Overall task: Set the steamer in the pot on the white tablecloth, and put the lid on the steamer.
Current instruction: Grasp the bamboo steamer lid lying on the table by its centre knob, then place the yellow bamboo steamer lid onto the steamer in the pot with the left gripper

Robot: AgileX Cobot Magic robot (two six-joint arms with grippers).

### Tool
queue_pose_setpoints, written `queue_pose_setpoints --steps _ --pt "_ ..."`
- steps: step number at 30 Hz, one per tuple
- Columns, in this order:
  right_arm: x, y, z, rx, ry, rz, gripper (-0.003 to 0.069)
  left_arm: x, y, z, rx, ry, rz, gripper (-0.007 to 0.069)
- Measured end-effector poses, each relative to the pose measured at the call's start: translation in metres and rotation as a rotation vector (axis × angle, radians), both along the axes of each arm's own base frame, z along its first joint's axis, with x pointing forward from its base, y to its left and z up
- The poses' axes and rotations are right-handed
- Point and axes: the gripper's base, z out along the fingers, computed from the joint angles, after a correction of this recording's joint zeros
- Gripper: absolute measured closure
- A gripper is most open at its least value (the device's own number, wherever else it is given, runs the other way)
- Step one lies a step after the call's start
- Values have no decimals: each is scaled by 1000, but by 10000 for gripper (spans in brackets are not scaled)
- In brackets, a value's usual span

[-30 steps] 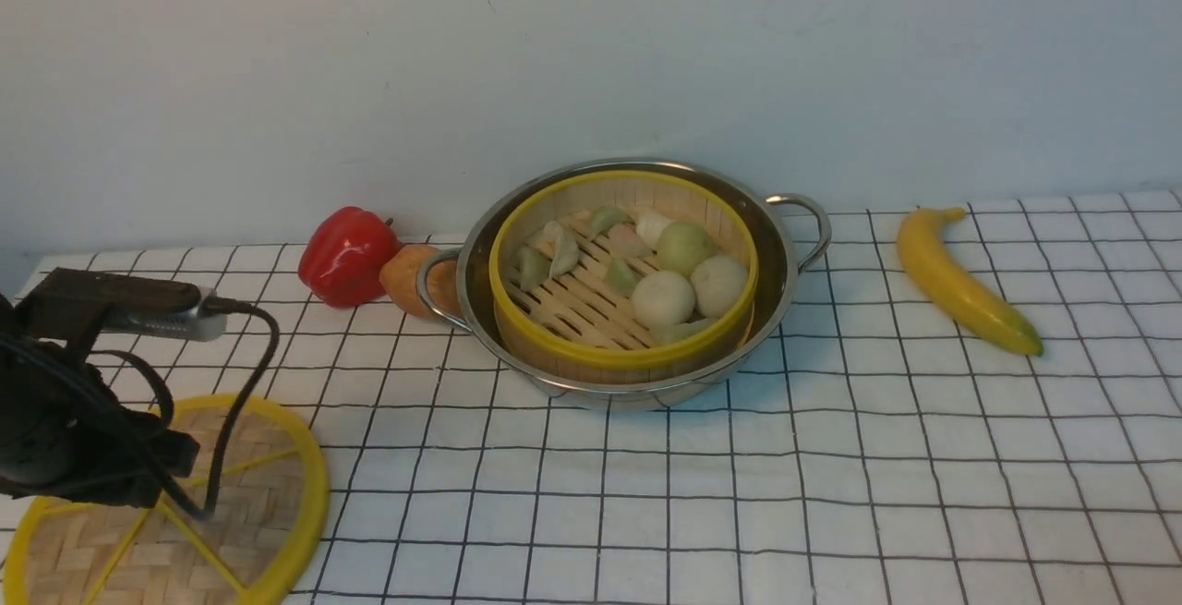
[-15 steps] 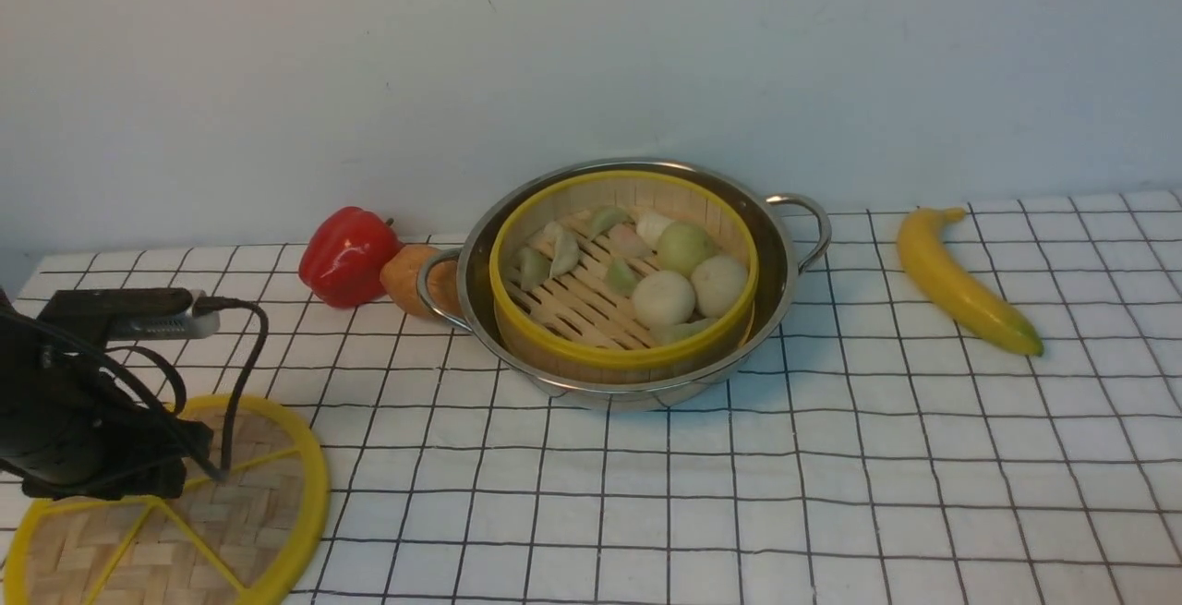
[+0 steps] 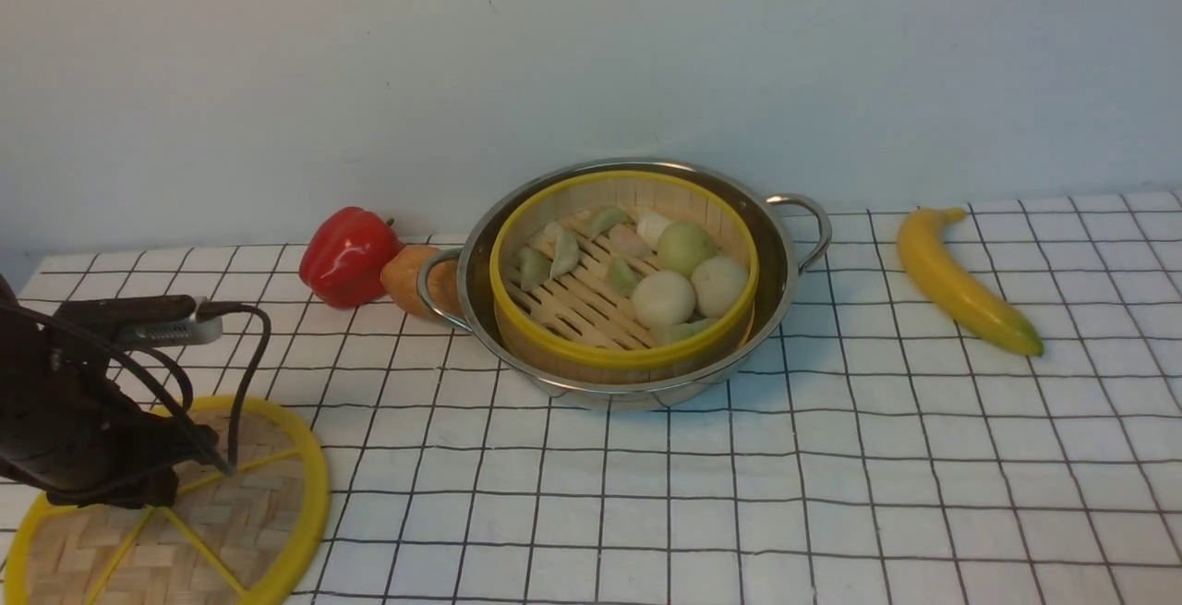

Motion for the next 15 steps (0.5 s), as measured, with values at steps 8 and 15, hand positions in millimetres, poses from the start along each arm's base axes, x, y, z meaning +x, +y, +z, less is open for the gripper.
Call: queue_pose_setpoints --steps 8,15 --pt "0 0 0 0 0 0 419 12 1 57 15 -39 -125 508" --pt "0 0 0 0 0 0 419 33 -9 139 12 -149 -354 508"
